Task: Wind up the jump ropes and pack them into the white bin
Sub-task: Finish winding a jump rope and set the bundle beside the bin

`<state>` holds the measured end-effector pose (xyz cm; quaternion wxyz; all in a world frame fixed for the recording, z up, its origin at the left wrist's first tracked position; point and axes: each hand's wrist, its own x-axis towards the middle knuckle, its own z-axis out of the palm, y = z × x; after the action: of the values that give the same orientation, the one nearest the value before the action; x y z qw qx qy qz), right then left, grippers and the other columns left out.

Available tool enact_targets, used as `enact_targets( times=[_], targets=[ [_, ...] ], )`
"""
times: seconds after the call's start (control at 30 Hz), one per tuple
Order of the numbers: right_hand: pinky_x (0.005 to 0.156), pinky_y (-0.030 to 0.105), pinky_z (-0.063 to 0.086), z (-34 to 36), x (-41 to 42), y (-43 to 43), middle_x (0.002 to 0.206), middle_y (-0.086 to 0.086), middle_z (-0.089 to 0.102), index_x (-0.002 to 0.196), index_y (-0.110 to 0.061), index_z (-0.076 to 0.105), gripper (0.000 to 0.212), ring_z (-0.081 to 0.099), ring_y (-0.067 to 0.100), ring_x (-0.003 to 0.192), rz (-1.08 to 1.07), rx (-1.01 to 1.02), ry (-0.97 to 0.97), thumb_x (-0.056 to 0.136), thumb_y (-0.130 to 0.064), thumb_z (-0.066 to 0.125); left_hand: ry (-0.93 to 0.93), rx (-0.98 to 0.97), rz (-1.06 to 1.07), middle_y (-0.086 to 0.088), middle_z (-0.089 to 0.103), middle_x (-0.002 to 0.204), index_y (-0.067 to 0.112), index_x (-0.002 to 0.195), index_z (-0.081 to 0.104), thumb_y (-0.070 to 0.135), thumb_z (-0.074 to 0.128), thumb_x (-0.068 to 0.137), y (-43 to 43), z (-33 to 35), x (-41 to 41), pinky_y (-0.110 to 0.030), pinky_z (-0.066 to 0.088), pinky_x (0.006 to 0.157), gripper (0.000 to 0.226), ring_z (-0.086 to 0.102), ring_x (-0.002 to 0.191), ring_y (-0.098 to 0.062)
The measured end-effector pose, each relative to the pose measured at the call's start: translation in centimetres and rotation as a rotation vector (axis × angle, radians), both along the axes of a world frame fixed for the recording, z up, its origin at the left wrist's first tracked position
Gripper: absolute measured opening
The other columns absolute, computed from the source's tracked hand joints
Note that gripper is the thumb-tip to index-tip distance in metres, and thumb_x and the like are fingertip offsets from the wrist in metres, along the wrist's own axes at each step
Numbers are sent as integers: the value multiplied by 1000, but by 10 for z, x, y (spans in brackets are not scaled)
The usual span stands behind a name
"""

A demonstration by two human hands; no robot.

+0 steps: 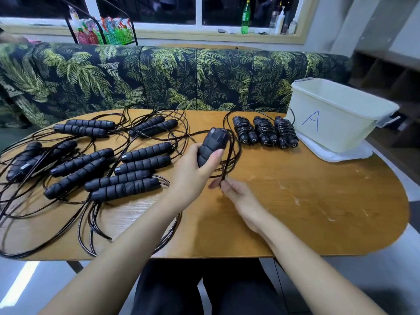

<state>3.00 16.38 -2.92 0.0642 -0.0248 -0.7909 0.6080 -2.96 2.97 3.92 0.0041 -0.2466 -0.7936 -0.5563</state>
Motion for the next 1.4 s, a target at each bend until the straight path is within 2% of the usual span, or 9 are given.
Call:
enact_targets(
  times=[0.27, 0.4, 0.53, 0.7, 0.8, 0.87, 0.93, 1.17, 1.4],
  targets=[
    [81, 14, 41, 4, -11, 6, 85, -2, 65, 80, -28, 62, 34, 58, -2, 84, 167, 213, 15, 103, -15, 42, -231, -30, -356, -5, 66, 68, 2, 100, 53, 49, 54, 90, -5, 9, 7, -31, 49, 54, 48, 59, 56, -24],
    [92, 33, 40, 11, -19, 31, 82, -14, 61, 73, -29, 54, 30, 55, 9, 97, 215, 572, 49, 99, -37, 41, 90, -313, -355, 7, 61, 76, 13, 108, 52, 42, 58, 91, -18, 7, 2, -16, 41, 63, 35, 56, 69, 1],
    [121, 36, 12, 28, -25, 64, 75, -12, 60, 68, -36, 43, 35, 60, 5, 90, 194, 922, 10, 103, -33, 36, 461, -793, -161, 4, 61, 92, 22, 114, 45, 68, 49, 80, -32, -3, -4, -35, 47, 72, 58, 58, 83, -21],
    [120, 30, 10, 53, -31, 67, 63, -10, 56, 71, -32, 48, 36, 49, -12, 66, 138, 970, 35, 104, -32, 35, 905, -1035, -56, -1, 64, 91, 16, 103, 51, 71, 45, 74, -26, -24, -15, -35, 39, 69, 62, 61, 81, -27],
    [101, 27, 35, 64, -26, 59, 66, 0, 61, 73, -30, 49, 34, 53, 4, 65, 81, 942, 67, 103, -32, 34, 959, -1077, 6, -3, 63, 74, 14, 86, 56, 67, 67, 64, -27, -27, -23, -33, 40, 58, 59, 61, 65, -28],
    [66, 19, 31, 65, -19, 50, 70, 0, 62, 78, -30, 52, 31, 53, 17, 70, 38, 964, 65, 103, -33, 34, 916, -1053, 28, -3, 64, 82, 14, 91, 54, 67, 64, 69, -26, -29, -25, -34, 40, 62, 58, 62, 73, -29],
    [58, 14, 22, 61, -12, 40, 70, -2, 61, 84, -30, 52, 27, 53, 19, 70, 12, 961, 96, 104, -30, 34, 791, -943, 68, -3, 64, 94, 14, 100, 50, 67, 54, 78, -23, -28, -26, -35, 39, 65, 58, 63, 84, -29],
    [67, 30, 44, 24, 15, 23, 63, -10, 56, 85, -24, 55, 24, 54, 5, 62, 16, 583, 146, 103, -22, 39, 277, -493, 124, 4, 56, 86, 15, 96, 44, 59, 59, 82, -29, -13, -43, -33, 36, 62, 48, 58, 84, -26],
    [73, 27, 42, 15, -6, 42, 68, -12, 58, 76, -21, 60, 23, 53, 11, 72, 259, 298, -36, 97, -15, 51, 85, -372, -495, -3, 64, 94, 14, 116, 54, 52, 65, 79, -24, -7, -16, -27, 46, 75, 54, 58, 83, -13]
  ],
)
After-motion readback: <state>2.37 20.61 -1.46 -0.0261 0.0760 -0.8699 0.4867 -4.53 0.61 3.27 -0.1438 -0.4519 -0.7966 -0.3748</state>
